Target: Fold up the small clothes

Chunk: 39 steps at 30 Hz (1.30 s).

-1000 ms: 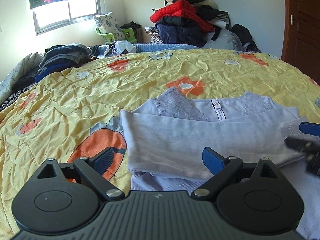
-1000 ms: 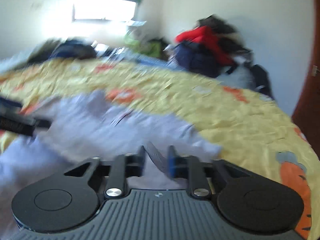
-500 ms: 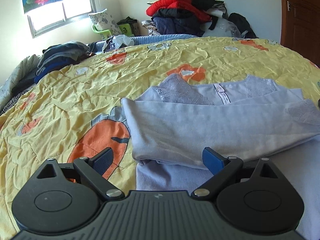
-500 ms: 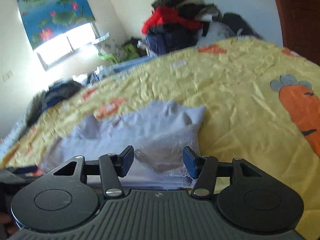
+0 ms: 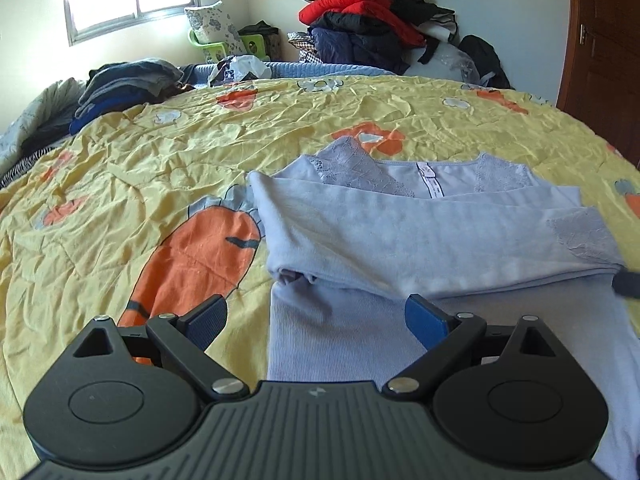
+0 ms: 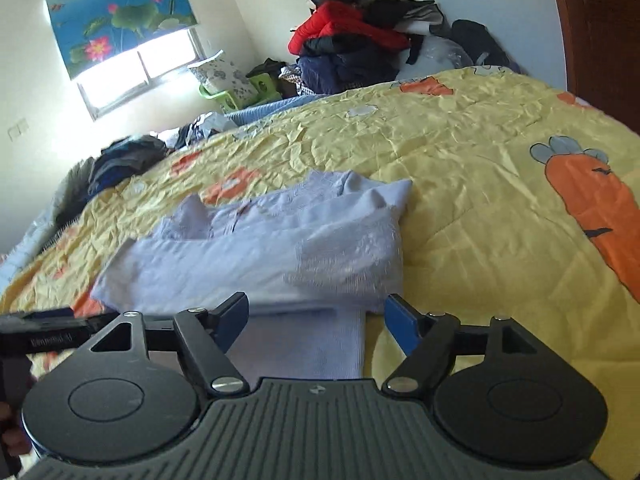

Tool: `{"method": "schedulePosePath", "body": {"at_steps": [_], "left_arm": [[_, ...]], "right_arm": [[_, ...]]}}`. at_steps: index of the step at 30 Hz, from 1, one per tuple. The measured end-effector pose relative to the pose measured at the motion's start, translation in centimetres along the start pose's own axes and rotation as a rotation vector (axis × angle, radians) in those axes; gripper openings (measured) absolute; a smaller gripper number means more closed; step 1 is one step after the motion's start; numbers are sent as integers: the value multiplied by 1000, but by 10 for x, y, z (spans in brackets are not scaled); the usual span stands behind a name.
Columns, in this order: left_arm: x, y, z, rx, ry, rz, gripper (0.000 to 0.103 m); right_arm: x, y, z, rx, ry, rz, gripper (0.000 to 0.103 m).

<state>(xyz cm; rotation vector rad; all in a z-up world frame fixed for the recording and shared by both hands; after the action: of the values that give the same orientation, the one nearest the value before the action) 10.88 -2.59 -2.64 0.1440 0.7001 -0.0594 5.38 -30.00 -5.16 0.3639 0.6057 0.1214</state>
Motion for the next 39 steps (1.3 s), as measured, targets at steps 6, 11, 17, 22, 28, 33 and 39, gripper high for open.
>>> {"method": "schedulePosePath", "body": {"at_steps": [6,11,17,22,28,33,39], "left_arm": [[-14,11,-12,-15,7,-3,96],[-22,24,-24,-40,31,2,96],[-33,32,-39,-37,38,6,96],[-37,30,-53,5,51,20,96],[-43,27,-66,33,58,25,96],[-46,25,-72,54,55,35,97],[-44,26,-75,34,67,36,98]], "right_arm": [[-24,4,-24,20,30,22,76],[-40,5,-39,33,44,35,76],[-57,8,-54,29,53,43,77],[-62,8,-62,26,64,42,78],[-64,8,-66,30,67,55,79],[-67,6,-68,40,64,63,79],[-66,10,-74,12,63,61,84]]}}
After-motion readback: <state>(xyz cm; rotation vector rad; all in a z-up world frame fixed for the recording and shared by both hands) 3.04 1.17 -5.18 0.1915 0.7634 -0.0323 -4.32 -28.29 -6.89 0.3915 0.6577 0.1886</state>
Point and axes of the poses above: each gripper's, at about its wrist camera, not at the fingertips, and x roughly the way its jaws point, y to its left, z to its top, the point moved 1 cm from there along x, roughly the way its jaws point, and after that the axes turned 7 degrees about z, right-handed, at the moved point
